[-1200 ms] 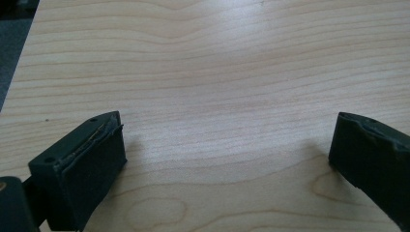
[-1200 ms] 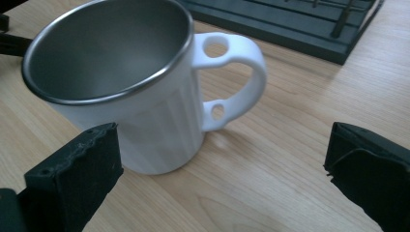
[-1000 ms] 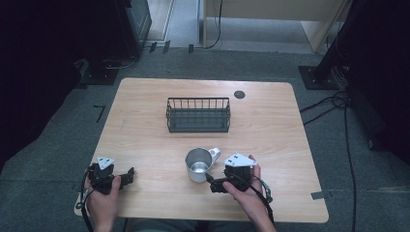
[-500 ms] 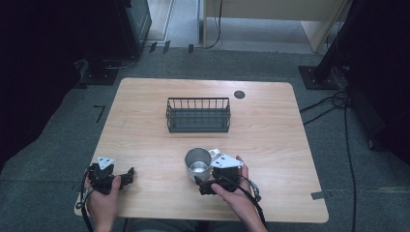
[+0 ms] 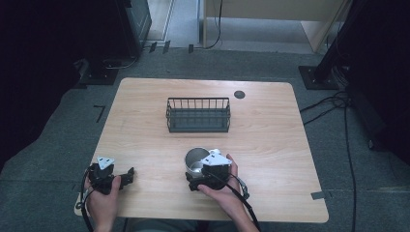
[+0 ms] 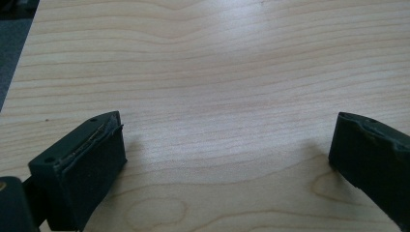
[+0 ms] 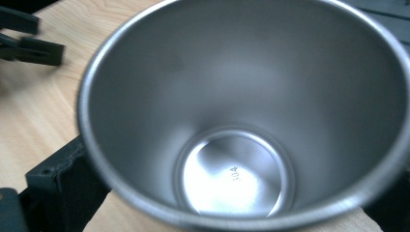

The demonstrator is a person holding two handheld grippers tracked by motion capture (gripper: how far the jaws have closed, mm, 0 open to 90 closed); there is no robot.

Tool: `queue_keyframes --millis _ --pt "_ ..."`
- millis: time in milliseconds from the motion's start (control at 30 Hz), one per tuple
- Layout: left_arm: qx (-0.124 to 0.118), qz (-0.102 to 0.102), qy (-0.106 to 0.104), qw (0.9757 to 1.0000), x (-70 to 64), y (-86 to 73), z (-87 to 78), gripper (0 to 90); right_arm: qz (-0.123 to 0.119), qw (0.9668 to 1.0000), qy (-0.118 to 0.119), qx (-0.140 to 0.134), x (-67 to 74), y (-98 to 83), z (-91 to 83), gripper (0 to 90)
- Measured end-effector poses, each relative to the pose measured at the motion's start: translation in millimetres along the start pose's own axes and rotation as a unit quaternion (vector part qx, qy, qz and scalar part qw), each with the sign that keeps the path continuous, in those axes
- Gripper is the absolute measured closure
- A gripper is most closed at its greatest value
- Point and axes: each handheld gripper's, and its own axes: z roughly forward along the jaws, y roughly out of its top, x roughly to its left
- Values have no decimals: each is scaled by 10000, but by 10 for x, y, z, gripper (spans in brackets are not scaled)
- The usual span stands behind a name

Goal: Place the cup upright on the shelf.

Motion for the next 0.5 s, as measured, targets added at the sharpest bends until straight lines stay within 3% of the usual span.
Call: queue_keyframes --millis 167,500 --pt "1 0 0 10000 0 0 0 0 -82 9997 -247 -42 28 -4 43 60" --pt "1 0 0 10000 0 0 0 0 -329 9990 -282 -89 52 5 58 78"
